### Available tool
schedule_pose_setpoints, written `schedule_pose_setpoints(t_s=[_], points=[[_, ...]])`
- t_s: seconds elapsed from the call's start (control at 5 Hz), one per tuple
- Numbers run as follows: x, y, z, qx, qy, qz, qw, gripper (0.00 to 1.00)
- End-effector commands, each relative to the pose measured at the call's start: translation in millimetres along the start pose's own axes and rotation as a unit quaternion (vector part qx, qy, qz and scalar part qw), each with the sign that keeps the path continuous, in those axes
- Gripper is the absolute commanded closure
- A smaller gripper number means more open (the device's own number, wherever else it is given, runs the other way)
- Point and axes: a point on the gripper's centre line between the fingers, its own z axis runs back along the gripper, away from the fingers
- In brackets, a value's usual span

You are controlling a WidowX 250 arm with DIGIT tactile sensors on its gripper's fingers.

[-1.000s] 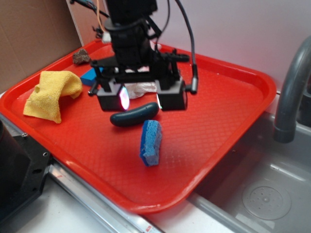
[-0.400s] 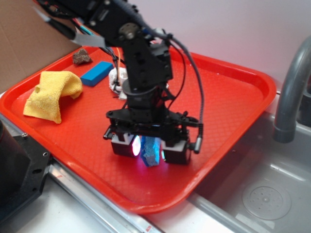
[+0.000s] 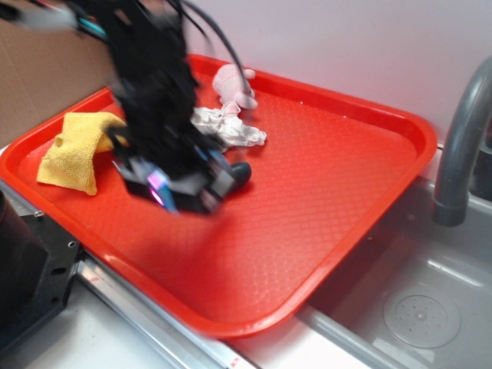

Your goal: Grab the blue sponge.

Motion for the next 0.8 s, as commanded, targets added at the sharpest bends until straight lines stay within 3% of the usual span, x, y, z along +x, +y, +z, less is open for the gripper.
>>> schedule_pose_setpoints(t_s=[0.0,0.2,0.6], points=[[9.5,64.2,124.5,0.106,-0.022,-0.076,0.991,1.0],[15.3,63.7,152.4,0.123,-0.033,-0.068,0.989,1.0],[22.4,56.3,158.6,0.136,-0.042,-0.064,0.988,1.0]])
